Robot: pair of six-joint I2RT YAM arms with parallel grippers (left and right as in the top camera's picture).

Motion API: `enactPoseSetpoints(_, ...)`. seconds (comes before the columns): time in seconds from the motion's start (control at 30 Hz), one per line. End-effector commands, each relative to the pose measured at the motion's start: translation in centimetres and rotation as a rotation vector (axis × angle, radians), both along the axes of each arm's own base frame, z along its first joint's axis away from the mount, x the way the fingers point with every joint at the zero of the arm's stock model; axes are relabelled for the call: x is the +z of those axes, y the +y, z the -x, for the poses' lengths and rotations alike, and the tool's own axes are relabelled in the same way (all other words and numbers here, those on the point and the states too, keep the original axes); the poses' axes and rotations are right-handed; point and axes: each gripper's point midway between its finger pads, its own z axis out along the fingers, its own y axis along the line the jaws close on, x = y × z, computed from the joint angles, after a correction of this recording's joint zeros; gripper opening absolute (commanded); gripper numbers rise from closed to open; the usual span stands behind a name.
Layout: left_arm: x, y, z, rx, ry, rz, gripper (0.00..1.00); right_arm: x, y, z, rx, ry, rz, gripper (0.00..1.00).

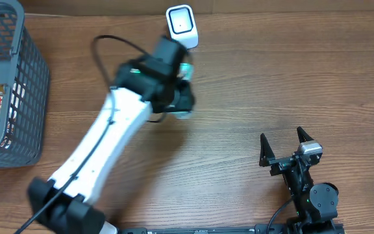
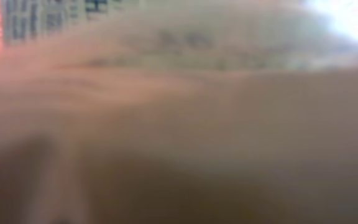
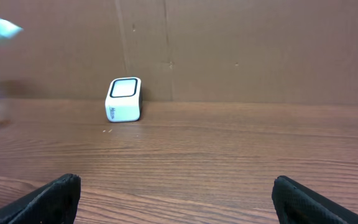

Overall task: Scan the item barcode
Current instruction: 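Carry the teal packet with the left gripper toward the white scanner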

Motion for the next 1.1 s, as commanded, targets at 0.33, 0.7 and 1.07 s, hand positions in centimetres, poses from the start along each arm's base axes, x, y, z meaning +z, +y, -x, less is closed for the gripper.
enactPoseSetpoints(0.33,-8.1,-10.9,-0.5,0.052,-0.022,-0.035,0.24,-0.1,0.0,0.0,0.001,-0.007,0.007,1.0)
enactPoseSetpoints(0.7,-13.0,-13.3,-1.2,0.034,-0.014,-0.055,0.29,-0.1,0.0,0.0,0.001,-0.007,0.007,1.0)
enactPoseSetpoints(1.07,-13.3,-13.7,-1.2,0.004,-0.017,-0.056,0.83,-0.1,0.0,0.0,0.001,-0.007,0.007,1.0)
